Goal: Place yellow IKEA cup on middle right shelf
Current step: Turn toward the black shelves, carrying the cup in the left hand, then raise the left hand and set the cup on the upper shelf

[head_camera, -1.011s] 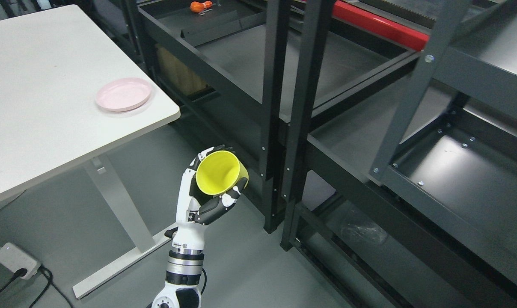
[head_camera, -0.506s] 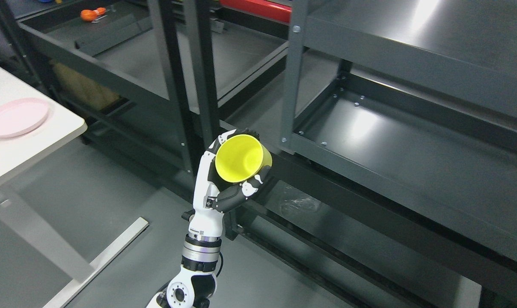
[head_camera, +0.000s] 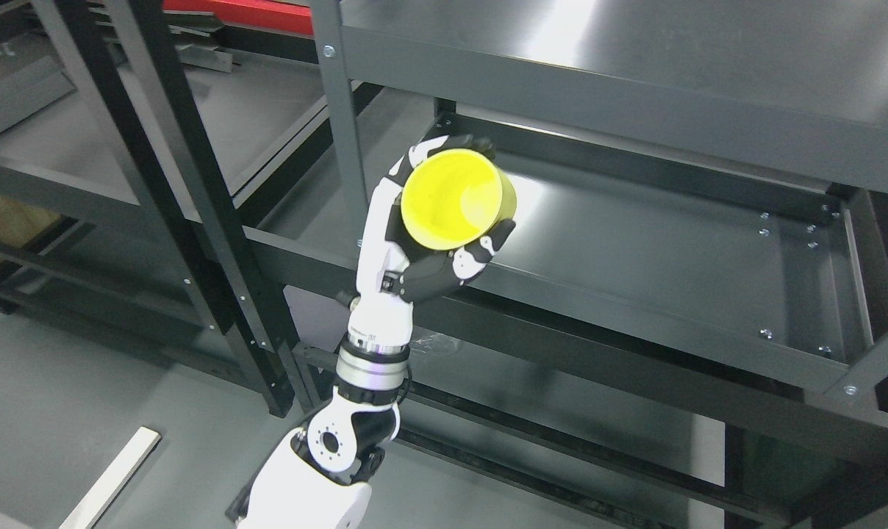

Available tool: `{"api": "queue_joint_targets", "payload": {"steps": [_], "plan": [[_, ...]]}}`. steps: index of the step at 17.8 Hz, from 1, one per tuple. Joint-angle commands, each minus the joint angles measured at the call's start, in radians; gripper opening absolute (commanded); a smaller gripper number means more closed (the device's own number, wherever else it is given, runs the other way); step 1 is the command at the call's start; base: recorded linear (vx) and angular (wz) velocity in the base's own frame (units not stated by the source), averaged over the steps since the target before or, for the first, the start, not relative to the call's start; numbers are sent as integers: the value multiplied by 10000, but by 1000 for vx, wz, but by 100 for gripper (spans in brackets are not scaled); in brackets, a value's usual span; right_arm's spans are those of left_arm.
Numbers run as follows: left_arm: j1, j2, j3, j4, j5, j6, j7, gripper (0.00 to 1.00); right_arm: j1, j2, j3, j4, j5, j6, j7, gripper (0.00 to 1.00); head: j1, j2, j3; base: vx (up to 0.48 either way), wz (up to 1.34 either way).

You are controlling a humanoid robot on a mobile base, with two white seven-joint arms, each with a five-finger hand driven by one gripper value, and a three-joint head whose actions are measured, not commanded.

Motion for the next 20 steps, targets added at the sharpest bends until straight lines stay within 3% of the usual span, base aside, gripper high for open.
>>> {"api": "queue_joint_targets", "payload": {"steps": [1, 7, 13, 20], "plan": [[-1150, 174, -551, -693, 0, 43, 0, 2, 143, -175, 169, 1, -246, 8, 4, 99, 0, 0, 0, 38, -188], [-2068, 174, -536, -1078, 0, 104, 31, 2, 143, -175, 169, 1, -246, 8, 4, 99, 0, -2, 0, 53, -280], [-2960, 174, 307, -1078, 31, 686, 229, 1, 143, -175, 169, 1, -246, 8, 4, 99, 0, -4, 0, 71, -275], [-3881, 174, 524, -1431, 414, 2984, 2191, 0, 143, -175, 169, 1, -246, 8, 4, 99, 0, -5, 0, 44, -22]]}}
